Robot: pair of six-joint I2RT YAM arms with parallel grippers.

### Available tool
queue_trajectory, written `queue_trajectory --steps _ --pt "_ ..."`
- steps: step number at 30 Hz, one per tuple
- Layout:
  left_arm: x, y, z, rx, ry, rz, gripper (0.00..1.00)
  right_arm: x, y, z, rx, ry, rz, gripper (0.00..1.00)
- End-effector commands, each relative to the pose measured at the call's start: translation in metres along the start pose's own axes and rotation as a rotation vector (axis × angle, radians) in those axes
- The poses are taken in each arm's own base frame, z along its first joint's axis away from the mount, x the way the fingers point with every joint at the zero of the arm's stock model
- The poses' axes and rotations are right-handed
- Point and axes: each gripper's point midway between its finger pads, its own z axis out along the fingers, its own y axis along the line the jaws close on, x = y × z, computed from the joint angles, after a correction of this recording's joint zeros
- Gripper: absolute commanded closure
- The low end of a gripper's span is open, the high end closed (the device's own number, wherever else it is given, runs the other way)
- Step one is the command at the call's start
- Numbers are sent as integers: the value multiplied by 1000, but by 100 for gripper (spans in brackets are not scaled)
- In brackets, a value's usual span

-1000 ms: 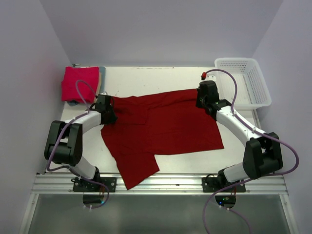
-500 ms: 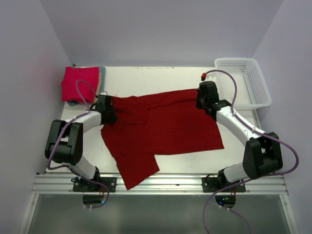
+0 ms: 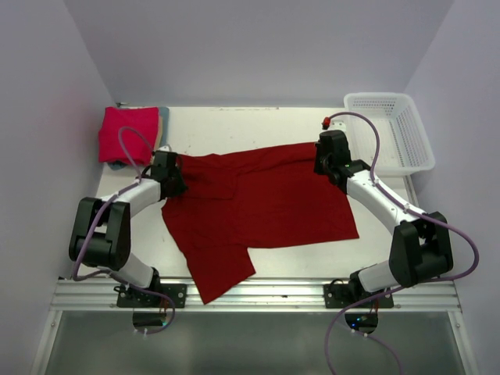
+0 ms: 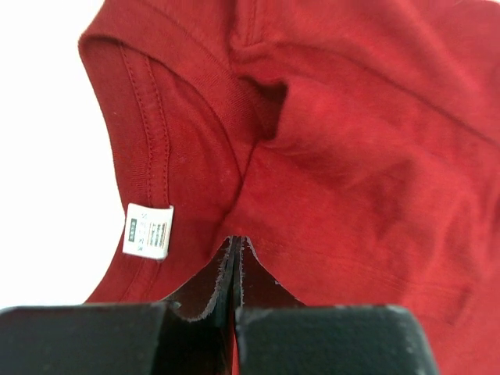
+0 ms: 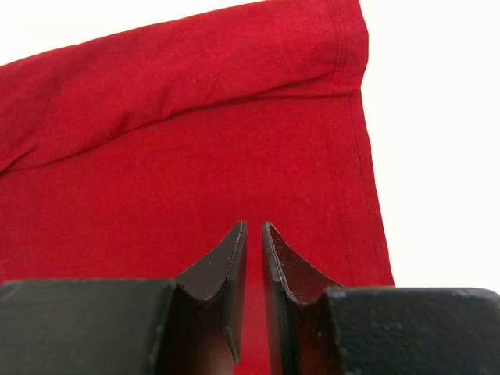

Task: Fold and stack the t-shirts
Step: Fold the tshirt

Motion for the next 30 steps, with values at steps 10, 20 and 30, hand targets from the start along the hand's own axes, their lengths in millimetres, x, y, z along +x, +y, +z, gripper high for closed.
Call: queue_trajectory --steps 10,20,30 --pt "-12 -2 -7 2 -27 14 85 -14 -3 -8 12 -46 0 83" --pt "-2 3 2 -15 -1 15 81 -12 -4 -11 14 -43 -3 83" --pt "12 11 5 -43 32 5 75 -12 -5 -11 15 -47 2 83"
